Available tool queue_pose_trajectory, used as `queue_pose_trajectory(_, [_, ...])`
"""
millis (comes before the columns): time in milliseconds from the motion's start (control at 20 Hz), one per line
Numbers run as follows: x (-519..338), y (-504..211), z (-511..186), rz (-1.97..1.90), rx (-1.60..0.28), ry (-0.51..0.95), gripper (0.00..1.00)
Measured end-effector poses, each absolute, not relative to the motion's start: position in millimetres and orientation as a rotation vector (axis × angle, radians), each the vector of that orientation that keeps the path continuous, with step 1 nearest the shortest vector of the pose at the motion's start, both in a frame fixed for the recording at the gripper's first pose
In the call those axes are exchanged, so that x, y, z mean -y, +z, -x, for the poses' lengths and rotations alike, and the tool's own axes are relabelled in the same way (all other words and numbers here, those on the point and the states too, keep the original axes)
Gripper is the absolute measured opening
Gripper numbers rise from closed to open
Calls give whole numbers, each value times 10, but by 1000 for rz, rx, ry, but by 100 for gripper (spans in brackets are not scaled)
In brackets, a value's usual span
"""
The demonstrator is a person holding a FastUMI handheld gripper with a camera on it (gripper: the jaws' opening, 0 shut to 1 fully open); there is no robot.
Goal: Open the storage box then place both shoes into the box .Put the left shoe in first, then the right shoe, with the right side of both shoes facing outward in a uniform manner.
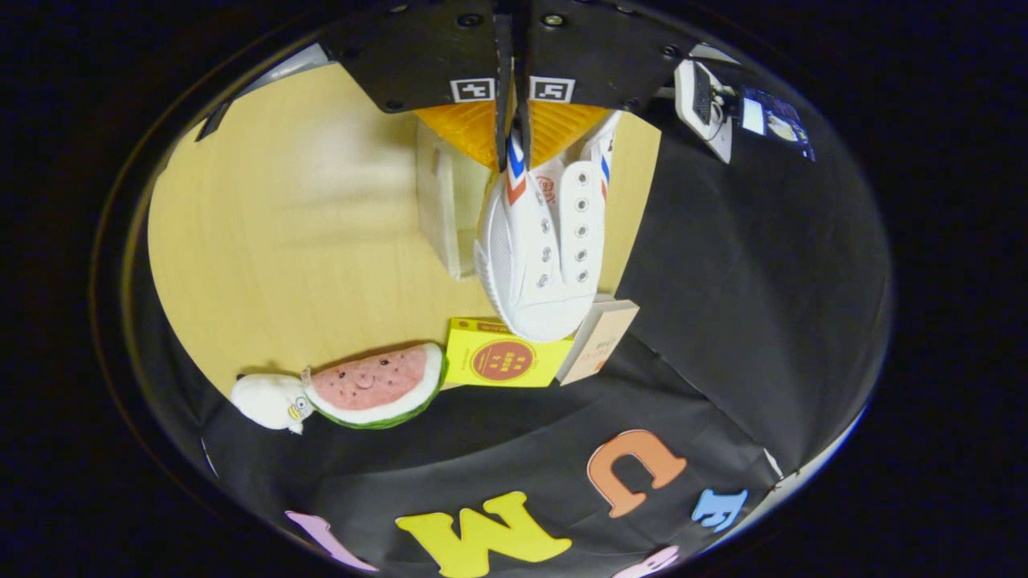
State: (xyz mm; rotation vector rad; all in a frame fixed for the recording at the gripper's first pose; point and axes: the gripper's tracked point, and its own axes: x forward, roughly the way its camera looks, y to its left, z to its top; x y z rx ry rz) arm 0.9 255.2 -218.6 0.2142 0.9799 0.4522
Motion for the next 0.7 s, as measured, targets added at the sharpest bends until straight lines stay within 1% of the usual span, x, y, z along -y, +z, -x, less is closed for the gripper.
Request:
queue_pose_trajectory(350, [-2576,-2760,89,-129,-1002,323,1])
queue_pose_trajectory(600, [-2540,-2923,87,-116,-1002,227,1])
queue_pose_trajectory(650, [-2530,-2946,106,-117,-1012,215,1])
queue_pose_trajectory(700, [-2583,-2957,109,-127,-1014,233,3])
